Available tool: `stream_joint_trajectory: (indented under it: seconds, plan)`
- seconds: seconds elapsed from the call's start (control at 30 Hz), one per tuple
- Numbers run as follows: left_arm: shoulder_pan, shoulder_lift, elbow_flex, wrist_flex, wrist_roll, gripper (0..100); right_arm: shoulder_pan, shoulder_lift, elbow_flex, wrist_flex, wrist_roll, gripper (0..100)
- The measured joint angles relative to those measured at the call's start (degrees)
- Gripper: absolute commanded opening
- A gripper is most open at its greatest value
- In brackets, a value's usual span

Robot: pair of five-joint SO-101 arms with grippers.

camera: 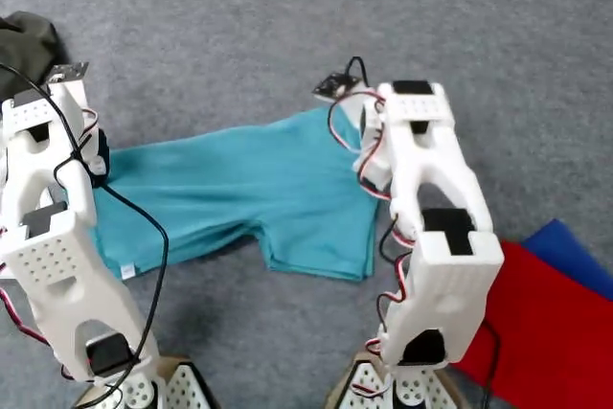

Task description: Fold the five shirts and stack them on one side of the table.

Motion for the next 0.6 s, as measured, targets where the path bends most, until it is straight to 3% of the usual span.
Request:
stream_joint_trajectory:
  seconds: [0.17,0.37,0.6]
  plan:
    - [0.0,-0.5,-1.9,3.4,-0.1,2,-3.5,-6.0,-3.4,7.6,0.1,0.6]
    - [0.0,-5.6,-2.1,9.8,-0.4,2,-7.1,-15.0,-5.8,5.4,0.1,0.5]
    - [0.3,-21.6,16.6,6.9,-1.8,2,-8.9,-4.7,-17.6,3.8,-2.2,0.5]
